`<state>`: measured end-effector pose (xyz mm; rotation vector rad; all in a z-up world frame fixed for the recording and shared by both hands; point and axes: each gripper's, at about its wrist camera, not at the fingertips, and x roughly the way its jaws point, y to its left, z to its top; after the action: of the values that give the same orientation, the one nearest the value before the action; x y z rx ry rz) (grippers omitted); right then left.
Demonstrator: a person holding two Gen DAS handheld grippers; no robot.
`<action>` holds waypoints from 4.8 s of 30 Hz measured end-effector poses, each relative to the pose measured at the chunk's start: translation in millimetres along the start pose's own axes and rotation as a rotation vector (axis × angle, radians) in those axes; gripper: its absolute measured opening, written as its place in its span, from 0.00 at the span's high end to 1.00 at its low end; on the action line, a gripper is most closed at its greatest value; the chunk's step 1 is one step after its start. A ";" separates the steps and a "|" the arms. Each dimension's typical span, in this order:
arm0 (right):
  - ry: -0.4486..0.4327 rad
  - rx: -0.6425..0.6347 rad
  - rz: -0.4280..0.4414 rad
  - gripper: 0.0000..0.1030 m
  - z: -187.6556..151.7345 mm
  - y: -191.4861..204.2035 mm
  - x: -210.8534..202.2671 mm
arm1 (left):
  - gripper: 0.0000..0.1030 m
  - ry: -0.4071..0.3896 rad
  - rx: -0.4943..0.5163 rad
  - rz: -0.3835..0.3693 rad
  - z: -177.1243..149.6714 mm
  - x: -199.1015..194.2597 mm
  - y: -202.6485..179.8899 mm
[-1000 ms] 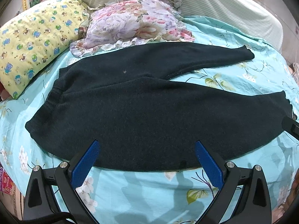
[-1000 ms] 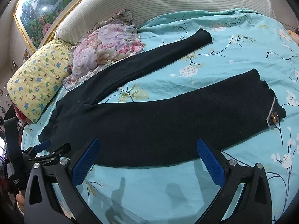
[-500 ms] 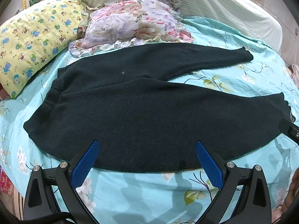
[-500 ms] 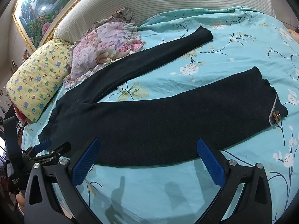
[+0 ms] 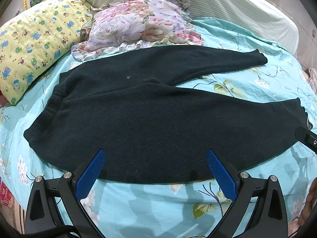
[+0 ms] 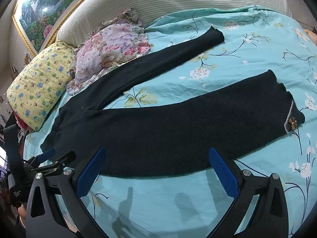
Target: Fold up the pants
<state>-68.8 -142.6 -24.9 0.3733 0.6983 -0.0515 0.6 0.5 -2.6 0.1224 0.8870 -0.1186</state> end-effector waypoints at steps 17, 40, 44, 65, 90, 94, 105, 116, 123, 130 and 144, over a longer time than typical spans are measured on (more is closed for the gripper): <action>0.000 -0.005 -0.004 0.00 6.0 0.4 -1.4 | 0.01 -0.003 -0.003 -0.047 18.7 -2.7 -1.7; -0.069 0.011 0.092 0.00 179.8 -6.9 -5.4 | 0.01 -0.068 0.127 -0.129 149.2 -4.9 23.9; -0.040 0.020 0.081 0.00 205.4 -17.4 11.9 | 0.01 -0.076 0.167 -0.142 174.9 11.0 18.0; 0.138 -0.036 -0.067 0.02 279.6 -113.6 141.9 | 0.02 0.117 0.406 -0.229 248.0 169.7 -55.2; 0.042 -0.016 0.043 0.97 278.1 -134.3 122.9 | 0.92 0.225 0.394 -0.403 234.1 162.4 -68.7; 0.048 -0.042 0.052 0.97 264.4 -126.0 109.6 | 0.93 0.209 0.404 -0.415 214.3 144.2 -70.9; 0.011 -0.031 0.084 0.98 241.5 -120.7 67.6 | 0.94 0.169 0.380 -0.436 186.0 103.7 -61.0; -0.008 -0.013 0.114 0.98 175.9 -133.7 8.5 | 0.94 0.143 0.407 -0.453 128.2 55.9 -60.9; -0.027 0.031 0.126 0.98 129.2 -146.3 -19.5 | 0.94 0.155 0.440 -0.484 87.9 35.6 -69.7; -0.035 0.071 0.111 0.98 86.4 -154.9 -42.5 | 0.98 0.155 0.486 -0.530 58.4 16.0 -82.2; -0.021 0.112 0.044 0.97 56.8 -164.8 -53.4 | 0.93 0.229 0.409 -0.480 41.9 28.6 -58.9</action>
<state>-102.7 -320.5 -3.5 0.4949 0.6682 -0.0524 41.4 -65.6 -2.0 0.3067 1.0995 -0.7476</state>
